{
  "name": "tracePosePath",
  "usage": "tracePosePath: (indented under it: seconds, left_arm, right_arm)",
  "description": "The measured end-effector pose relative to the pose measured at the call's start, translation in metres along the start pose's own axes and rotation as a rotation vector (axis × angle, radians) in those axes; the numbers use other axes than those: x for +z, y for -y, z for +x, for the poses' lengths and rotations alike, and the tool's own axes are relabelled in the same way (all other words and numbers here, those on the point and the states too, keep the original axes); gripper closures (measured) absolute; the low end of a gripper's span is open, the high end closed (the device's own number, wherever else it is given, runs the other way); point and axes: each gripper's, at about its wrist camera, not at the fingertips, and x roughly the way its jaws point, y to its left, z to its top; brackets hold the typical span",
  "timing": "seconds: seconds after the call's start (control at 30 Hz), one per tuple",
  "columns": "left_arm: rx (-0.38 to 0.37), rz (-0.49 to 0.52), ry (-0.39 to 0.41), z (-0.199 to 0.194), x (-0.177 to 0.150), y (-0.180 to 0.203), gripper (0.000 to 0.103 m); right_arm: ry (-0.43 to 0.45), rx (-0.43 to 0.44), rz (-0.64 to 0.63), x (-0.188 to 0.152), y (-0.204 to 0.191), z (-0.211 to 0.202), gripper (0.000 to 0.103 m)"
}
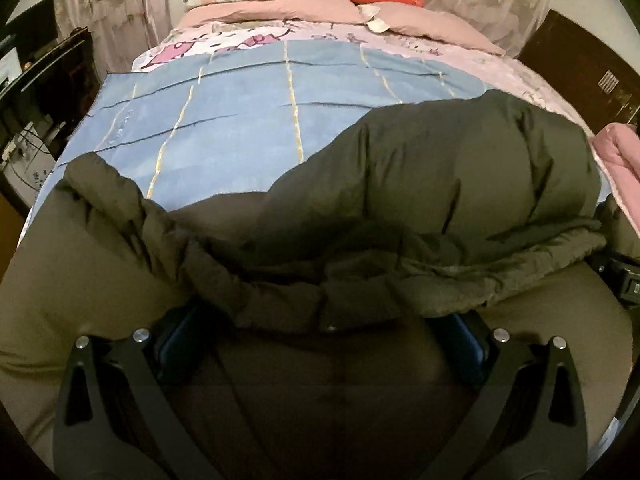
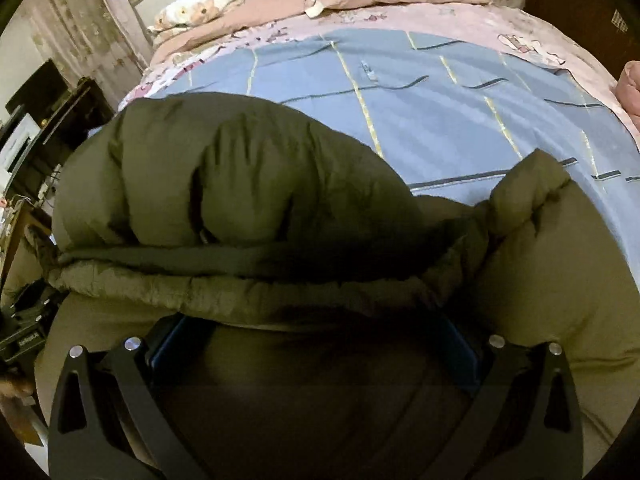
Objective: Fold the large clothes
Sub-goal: 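Lay the flipped side down and press the bundle flat with both grippers, then open both grippers and pull them back from the folded jacket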
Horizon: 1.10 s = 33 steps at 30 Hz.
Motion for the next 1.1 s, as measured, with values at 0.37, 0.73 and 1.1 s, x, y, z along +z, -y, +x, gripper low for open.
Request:
tracePosePath:
  seconds: [0.37,0.73,1.1]
  left_arm:
    - [0.152,0.146,0.144,-0.1,-0.061,-0.019,0.002]
    - [0.138,0.134,0.078,-0.048,-0.082,-0.044,0.002]
    - [0.083,0.102,0.169,-0.086,-0.05,-0.032,0.003]
  right_arm:
    - [0.189,0.079,-0.104,-0.081,-0.002,-0.115,0.001]
    - [0.092,0.033,-0.128,-0.095,0.02,-0.044,0.001]
    - [0.218,0.086,-0.098,-0.063,0.009,-0.096,0.001]
